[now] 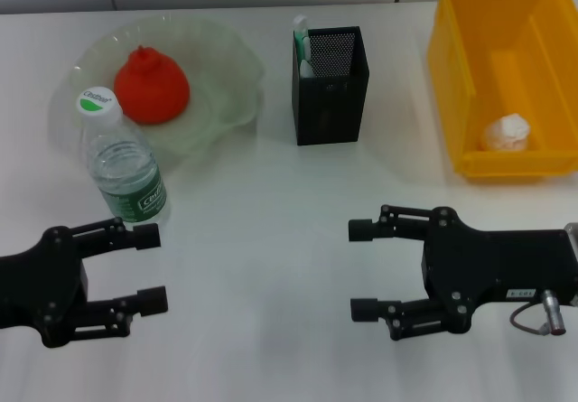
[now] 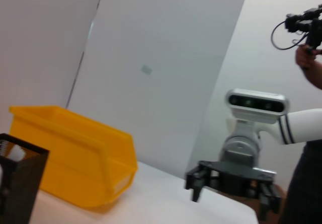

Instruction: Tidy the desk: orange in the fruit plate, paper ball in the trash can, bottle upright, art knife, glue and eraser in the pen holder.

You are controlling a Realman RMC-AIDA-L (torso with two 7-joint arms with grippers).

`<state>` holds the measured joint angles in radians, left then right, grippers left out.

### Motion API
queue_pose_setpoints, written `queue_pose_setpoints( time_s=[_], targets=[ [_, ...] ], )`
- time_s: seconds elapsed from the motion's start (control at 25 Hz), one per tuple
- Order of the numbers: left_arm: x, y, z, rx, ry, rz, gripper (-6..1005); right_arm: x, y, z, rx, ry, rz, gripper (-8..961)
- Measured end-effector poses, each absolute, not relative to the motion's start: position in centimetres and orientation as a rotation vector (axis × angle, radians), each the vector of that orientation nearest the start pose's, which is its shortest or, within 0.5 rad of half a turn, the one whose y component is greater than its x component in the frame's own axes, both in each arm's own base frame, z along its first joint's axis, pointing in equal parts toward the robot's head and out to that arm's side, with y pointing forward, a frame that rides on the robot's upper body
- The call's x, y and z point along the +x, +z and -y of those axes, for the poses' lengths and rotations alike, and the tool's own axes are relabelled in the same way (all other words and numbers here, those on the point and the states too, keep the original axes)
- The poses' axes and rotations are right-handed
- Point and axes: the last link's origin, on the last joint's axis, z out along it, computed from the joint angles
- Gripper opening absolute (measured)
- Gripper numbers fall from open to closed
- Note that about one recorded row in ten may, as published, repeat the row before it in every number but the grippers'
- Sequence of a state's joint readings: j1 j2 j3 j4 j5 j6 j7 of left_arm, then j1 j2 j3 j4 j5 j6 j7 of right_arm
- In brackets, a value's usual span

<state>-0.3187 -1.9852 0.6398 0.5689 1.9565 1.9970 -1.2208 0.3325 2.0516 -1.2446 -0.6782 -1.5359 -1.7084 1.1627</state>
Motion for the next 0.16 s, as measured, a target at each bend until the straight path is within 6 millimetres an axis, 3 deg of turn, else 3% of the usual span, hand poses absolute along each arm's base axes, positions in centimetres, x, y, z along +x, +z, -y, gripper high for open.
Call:
queue_pose_setpoints(
  time_s=[0.16],
  targets=[
    [-30.49,4.16,-22.87,-2.82,-1.023,0.608,793,24.12,-3.01,-25.43,-2.957,1.021,-0.289,833]
  ],
)
